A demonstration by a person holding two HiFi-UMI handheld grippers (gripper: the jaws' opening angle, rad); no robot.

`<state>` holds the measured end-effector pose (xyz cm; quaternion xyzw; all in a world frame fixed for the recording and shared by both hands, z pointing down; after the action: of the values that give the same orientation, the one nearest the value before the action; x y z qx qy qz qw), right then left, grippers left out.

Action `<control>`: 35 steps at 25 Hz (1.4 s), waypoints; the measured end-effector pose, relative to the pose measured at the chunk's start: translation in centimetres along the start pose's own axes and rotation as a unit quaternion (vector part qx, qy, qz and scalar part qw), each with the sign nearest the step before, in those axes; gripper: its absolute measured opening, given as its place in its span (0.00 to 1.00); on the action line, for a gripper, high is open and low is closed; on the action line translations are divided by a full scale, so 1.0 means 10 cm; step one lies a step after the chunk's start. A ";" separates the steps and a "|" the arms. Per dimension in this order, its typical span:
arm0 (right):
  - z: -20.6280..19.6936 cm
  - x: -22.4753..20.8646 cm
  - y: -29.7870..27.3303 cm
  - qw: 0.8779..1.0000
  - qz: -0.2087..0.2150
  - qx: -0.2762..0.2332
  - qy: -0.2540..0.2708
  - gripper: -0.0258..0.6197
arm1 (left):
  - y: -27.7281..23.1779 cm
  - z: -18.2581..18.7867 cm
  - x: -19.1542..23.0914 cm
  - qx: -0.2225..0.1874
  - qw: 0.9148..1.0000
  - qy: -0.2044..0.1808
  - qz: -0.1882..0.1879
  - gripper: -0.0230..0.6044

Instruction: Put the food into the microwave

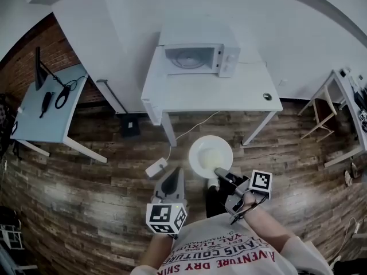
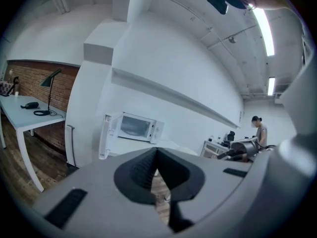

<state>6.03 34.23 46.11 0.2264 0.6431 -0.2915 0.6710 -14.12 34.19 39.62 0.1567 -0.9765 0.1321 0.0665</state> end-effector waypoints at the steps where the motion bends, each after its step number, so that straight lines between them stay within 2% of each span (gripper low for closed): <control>1: 0.15 0.00 -0.09 1.000 0.002 0.005 -0.001 0.07 | -0.15 0.02 0.00 0.000 1.000 0.001 0.005 0.04; 10: 1.61 0.29 -0.91 0.999 0.010 0.046 0.007 0.07 | -1.68 0.55 -0.14 -0.024 0.999 -0.011 0.032 0.04; 15: 2.25 0.33 -1.26 0.999 0.007 0.046 0.007 0.07 | -2.33 0.68 -0.18 -0.014 0.999 -0.004 0.035 0.04; 22: 2.82 0.37 -1.73 0.999 -0.002 0.034 0.000 0.07 | -3.09 0.93 0.00 -0.003 1.000 -0.006 0.028 0.04; 31: 3.35 0.43 -2.57 1.000 -0.007 -0.025 0.002 0.07 | -4.19 1.28 0.46 -0.006 1.000 -0.001 -0.019 0.04; 35: 3.55 0.42 -2.94 0.999 -0.014 -0.042 0.007 0.07 | -4.54 1.36 0.69 -0.003 0.999 0.015 -0.029 0.04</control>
<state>11.89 -11.67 46.50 0.1912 0.6626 -0.2724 0.6710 -7.14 -13.17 38.54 0.1829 -0.9708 0.1295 0.0851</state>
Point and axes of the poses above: the fingertips, and each gripper's own axes: y backward along the fingers, x to its left, z out of its top, the point moved 6 cm from there along y, backward along the fingers, and after that the axes turned 9 degrees about z, right-handed, at the moved point
